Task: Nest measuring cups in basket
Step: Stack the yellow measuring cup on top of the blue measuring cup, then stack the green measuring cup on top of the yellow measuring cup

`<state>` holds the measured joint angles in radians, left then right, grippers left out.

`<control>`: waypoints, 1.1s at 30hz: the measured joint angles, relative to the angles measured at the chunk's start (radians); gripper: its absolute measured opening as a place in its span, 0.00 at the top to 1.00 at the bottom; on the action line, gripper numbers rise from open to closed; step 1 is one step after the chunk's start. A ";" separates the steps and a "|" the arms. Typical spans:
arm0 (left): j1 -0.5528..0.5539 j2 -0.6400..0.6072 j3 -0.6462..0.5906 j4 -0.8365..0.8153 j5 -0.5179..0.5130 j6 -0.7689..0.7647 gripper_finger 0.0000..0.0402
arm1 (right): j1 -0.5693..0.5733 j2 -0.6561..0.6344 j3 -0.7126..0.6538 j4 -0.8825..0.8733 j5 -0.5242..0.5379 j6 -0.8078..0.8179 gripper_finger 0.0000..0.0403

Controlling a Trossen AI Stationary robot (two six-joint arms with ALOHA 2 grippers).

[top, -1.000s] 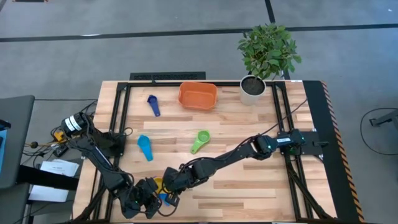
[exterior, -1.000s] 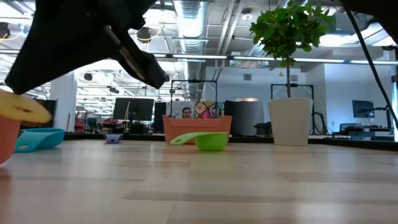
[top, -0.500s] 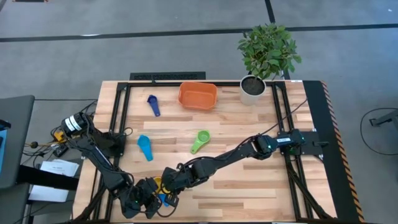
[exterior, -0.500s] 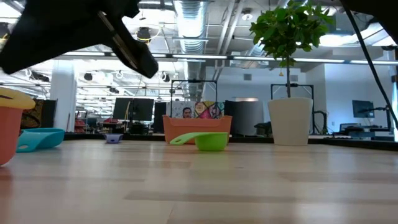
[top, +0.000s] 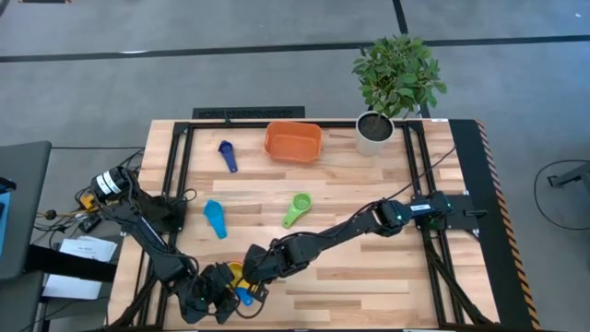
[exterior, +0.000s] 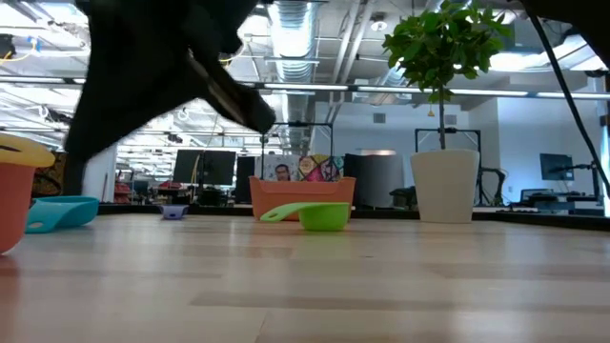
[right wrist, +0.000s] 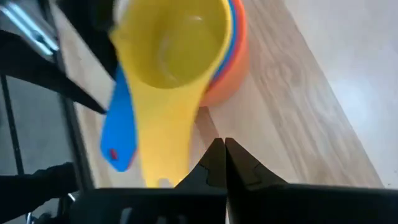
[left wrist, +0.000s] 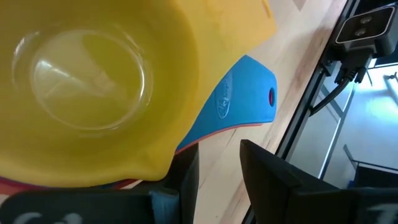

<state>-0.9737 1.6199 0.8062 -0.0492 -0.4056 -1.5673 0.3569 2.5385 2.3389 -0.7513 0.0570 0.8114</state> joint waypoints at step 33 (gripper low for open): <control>0.011 -0.048 0.000 -0.024 0.075 0.010 0.74 | 0.007 -0.005 -0.055 0.039 -0.110 -0.042 0.98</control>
<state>-0.9631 1.5722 0.8062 -0.0731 -0.3304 -1.5568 0.3641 2.5335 2.2837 -0.7119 -0.0527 0.7692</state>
